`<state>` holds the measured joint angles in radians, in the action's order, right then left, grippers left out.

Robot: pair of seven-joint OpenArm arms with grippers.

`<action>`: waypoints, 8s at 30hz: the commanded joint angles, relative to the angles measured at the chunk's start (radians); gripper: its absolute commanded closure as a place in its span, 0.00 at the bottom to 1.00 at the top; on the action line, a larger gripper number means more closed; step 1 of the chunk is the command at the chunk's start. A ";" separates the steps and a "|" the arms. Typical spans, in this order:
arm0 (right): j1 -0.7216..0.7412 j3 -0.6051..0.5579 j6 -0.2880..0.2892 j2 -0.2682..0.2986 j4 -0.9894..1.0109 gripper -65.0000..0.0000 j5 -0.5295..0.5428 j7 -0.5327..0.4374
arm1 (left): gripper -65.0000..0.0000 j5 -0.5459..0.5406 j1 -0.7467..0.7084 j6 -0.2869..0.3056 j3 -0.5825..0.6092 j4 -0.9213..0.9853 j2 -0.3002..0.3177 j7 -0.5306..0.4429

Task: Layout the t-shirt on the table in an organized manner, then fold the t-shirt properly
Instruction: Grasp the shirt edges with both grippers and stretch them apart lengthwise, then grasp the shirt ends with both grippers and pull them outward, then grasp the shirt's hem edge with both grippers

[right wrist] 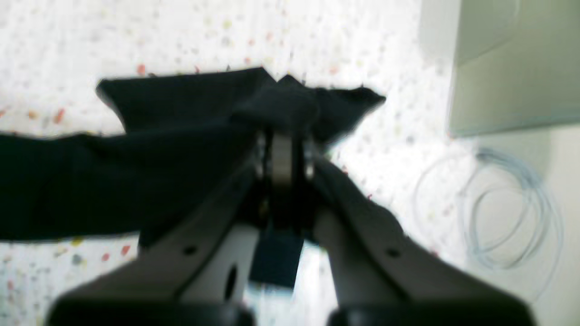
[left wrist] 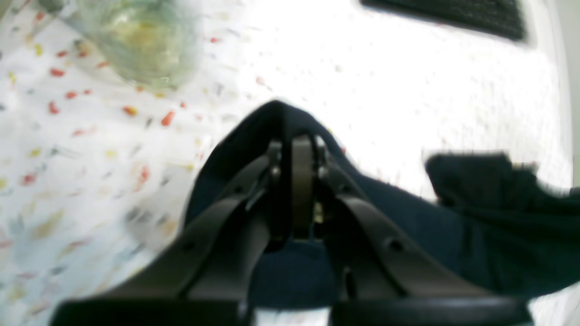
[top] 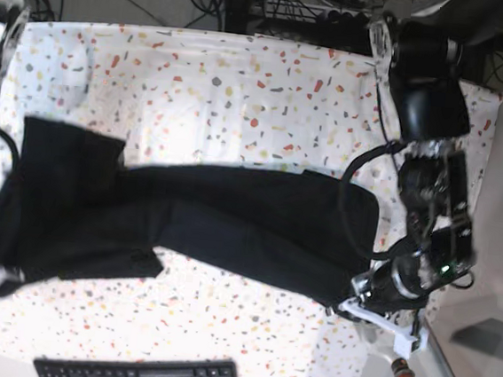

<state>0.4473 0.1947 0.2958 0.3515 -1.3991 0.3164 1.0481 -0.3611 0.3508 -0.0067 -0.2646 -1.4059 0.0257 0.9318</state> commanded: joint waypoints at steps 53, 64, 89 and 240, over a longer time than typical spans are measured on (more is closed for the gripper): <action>-0.331 0.062 0.000 -0.078 0.298 1.00 -0.109 -0.536 | 0.00 0.012 -0.654 0.112 -0.106 -0.140 0.112 -0.636; 0.187 -0.188 0.000 -0.059 0.329 1.00 -0.110 -0.325 | 0.00 0.024 -0.617 0.112 -0.092 -0.137 0.112 -0.635; 0.195 -0.074 -0.100 -0.039 0.754 0.31 -0.109 -0.791 | 0.00 0.024 -0.304 0.018 0.227 0.238 0.096 -0.641; -0.537 -0.134 -0.275 -0.314 -0.049 1.00 -0.107 -0.446 | 0.15 0.242 -0.416 -0.005 0.121 0.159 0.217 -0.696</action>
<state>-0.1051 0.0589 0.0166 0.0330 -1.4292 0.2073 0.6174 -0.1261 -0.0788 -0.0078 -0.1413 -1.2335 0.2329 0.2569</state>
